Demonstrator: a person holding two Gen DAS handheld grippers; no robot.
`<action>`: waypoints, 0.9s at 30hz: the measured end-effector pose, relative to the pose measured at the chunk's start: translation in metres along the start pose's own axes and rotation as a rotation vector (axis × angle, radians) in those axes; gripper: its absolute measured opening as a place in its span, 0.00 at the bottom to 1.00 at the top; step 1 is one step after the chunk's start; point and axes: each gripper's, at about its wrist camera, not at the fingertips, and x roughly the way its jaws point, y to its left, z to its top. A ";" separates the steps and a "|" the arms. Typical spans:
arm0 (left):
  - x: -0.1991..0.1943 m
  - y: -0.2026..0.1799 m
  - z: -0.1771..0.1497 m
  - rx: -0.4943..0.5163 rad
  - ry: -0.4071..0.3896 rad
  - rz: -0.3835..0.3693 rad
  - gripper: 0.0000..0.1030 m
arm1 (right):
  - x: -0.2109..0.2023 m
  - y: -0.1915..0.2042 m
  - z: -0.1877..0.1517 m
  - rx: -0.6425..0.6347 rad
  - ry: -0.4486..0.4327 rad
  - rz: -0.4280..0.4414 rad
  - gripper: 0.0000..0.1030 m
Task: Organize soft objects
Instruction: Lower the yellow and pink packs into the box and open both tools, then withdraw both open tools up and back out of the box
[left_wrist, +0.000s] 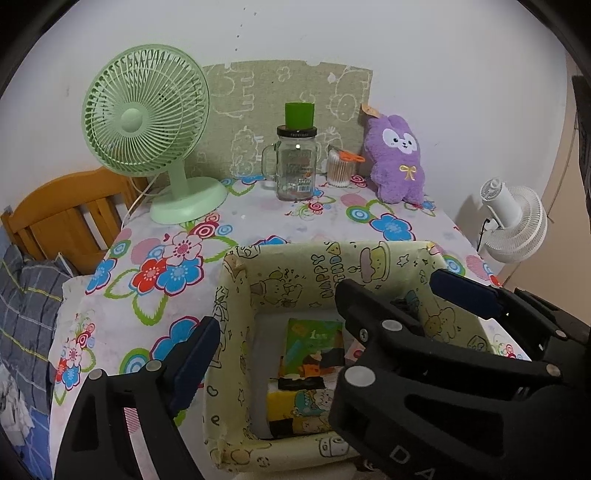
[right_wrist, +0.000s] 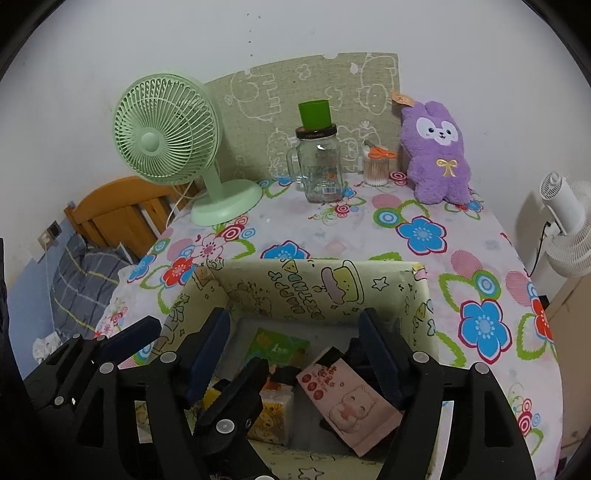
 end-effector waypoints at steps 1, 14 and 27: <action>-0.002 -0.001 0.000 0.001 -0.004 0.003 0.87 | -0.003 0.000 0.000 0.001 -0.005 -0.004 0.76; -0.045 -0.013 -0.005 0.016 -0.080 0.015 0.94 | -0.051 0.002 -0.006 -0.001 -0.080 -0.032 0.82; -0.088 -0.019 -0.018 0.018 -0.157 0.025 0.97 | -0.100 0.013 -0.018 -0.015 -0.144 -0.062 0.85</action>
